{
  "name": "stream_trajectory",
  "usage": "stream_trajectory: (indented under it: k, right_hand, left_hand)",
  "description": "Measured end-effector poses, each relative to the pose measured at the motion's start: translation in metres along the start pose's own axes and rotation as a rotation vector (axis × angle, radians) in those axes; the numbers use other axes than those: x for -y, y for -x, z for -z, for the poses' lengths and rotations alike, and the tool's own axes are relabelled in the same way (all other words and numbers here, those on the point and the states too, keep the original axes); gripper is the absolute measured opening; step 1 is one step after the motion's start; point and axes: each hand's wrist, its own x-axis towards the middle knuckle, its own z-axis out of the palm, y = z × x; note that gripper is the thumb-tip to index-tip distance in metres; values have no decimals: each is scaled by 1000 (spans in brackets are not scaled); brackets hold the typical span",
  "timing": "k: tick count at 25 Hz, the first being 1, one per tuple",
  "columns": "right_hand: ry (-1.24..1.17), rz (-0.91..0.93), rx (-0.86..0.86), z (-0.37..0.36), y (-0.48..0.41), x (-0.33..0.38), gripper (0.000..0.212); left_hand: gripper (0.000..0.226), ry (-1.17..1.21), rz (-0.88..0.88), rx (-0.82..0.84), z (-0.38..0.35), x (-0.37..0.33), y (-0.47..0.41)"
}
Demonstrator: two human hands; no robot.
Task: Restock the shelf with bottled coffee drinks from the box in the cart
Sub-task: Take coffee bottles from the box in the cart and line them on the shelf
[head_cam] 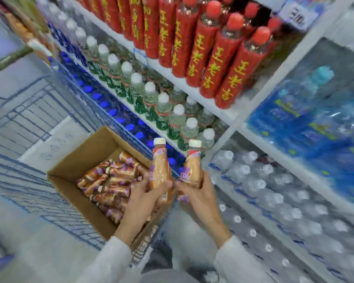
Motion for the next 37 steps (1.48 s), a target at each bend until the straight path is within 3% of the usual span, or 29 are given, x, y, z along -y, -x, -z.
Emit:
stream_trajectory:
  k: [9, 14, 19, 27, 30, 37]
  right_hand:
    - [-174, 263, -345, 203, 120, 65, 45]
    - [-227, 408, -494, 316, 178, 70, 42]
    - [-221, 499, -574, 408, 223, 74, 45]
    - [-194, 632, -627, 500, 229, 142, 44]
    - [-158, 669, -673, 521, 212, 180, 49]
    - [-73, 675, -707, 556, 157, 260, 57]
  left_hand:
    - [54, -126, -260, 384, -205, -59, 89]
    - [38, -145, -341, 526, -320, -60, 145]
    - [43, -123, -399, 638, -411, -56, 191]
    - [47, -99, -516, 742, -515, -112, 213]
    - [60, -134, -614, 722, -546, -151, 205]
    - [48, -344, -844, 654, -608, -229, 157]
